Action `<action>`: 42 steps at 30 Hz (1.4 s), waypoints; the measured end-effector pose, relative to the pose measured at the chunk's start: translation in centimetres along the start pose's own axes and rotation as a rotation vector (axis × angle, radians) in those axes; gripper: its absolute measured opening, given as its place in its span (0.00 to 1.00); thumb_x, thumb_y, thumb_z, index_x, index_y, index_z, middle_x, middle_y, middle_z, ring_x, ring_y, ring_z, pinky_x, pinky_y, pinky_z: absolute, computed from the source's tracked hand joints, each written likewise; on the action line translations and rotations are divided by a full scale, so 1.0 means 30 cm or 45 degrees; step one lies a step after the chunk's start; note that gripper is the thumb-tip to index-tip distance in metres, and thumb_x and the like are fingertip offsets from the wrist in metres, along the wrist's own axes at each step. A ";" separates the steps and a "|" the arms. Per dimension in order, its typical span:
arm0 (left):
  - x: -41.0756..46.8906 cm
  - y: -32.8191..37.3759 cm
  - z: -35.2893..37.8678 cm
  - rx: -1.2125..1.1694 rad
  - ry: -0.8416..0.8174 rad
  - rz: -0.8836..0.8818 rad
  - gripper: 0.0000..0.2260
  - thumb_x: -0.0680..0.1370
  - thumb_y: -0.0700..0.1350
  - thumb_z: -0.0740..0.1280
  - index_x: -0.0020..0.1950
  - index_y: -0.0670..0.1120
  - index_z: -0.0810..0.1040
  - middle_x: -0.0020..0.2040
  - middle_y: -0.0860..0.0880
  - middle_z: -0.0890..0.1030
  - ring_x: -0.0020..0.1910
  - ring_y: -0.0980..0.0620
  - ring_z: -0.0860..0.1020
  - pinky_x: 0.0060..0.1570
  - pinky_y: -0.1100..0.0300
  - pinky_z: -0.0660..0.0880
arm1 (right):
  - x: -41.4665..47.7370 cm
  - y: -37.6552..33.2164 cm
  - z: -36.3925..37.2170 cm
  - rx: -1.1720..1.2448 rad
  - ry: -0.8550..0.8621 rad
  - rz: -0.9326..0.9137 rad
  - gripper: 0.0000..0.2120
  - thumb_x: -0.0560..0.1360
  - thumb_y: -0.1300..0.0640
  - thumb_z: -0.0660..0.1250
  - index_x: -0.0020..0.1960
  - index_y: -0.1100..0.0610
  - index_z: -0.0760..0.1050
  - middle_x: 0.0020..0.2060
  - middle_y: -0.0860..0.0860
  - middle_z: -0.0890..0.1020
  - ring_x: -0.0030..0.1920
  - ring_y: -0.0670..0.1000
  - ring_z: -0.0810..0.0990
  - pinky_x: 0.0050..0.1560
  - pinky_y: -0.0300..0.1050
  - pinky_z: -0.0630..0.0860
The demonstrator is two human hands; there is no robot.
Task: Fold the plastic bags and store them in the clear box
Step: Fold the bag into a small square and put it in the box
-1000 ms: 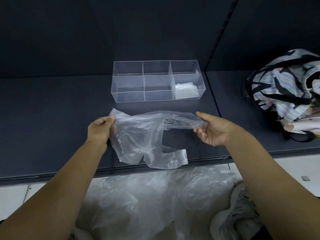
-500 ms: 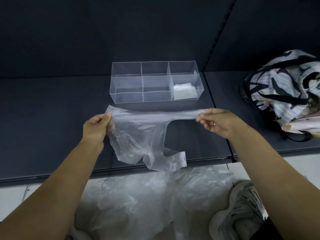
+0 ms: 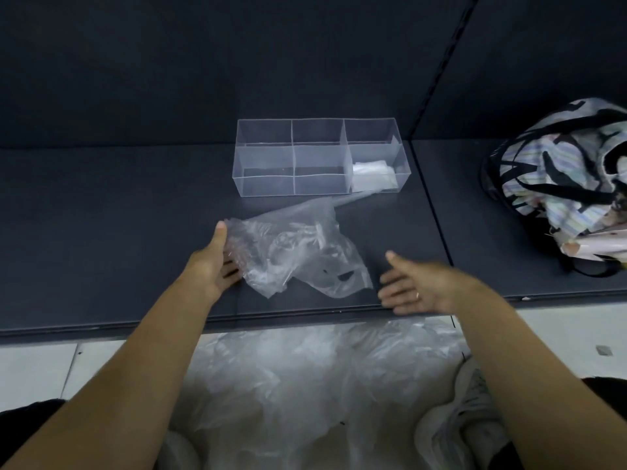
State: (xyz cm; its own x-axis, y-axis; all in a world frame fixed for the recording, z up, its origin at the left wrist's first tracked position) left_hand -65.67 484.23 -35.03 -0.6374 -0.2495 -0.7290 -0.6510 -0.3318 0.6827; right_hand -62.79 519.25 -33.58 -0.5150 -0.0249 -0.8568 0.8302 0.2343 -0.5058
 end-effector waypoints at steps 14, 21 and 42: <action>-0.246 -0.198 0.105 -0.182 0.011 -0.102 0.19 0.70 0.51 0.76 0.54 0.42 0.76 0.49 0.44 0.81 0.46 0.50 0.82 0.38 0.59 0.78 | -0.034 0.017 0.166 0.755 -0.055 0.041 0.30 0.76 0.36 0.60 0.50 0.65 0.77 0.35 0.57 0.85 0.34 0.51 0.81 0.27 0.38 0.77; -0.233 -0.190 0.071 -0.180 0.113 -0.005 0.13 0.74 0.45 0.74 0.53 0.43 0.75 0.48 0.44 0.82 0.45 0.51 0.81 0.41 0.61 0.78 | -0.028 -0.054 0.170 0.693 -0.026 -0.039 0.08 0.76 0.58 0.69 0.41 0.61 0.75 0.25 0.52 0.80 0.22 0.43 0.75 0.23 0.32 0.72; -0.192 -0.233 -0.118 0.406 0.312 0.162 0.13 0.78 0.47 0.68 0.35 0.42 0.78 0.23 0.50 0.79 0.23 0.52 0.78 0.28 0.60 0.77 | -0.029 0.107 -0.230 -0.112 0.902 -0.237 0.11 0.75 0.61 0.66 0.34 0.54 0.73 0.38 0.56 0.80 0.37 0.54 0.77 0.42 0.48 0.77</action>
State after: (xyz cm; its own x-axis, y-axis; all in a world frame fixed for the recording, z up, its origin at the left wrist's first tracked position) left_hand -55.99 484.78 -35.78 -0.6288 -0.4923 -0.6019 -0.6931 0.0040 0.7209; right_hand -61.15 526.74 -33.77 -0.6846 0.5546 -0.4730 0.7110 0.3653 -0.6009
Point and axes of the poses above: each hand's wrist, its own x-axis towards the middle knuckle, its own z-axis out of the palm, y = z × x, the point moved 9 cm from there along x, towards the middle knuckle
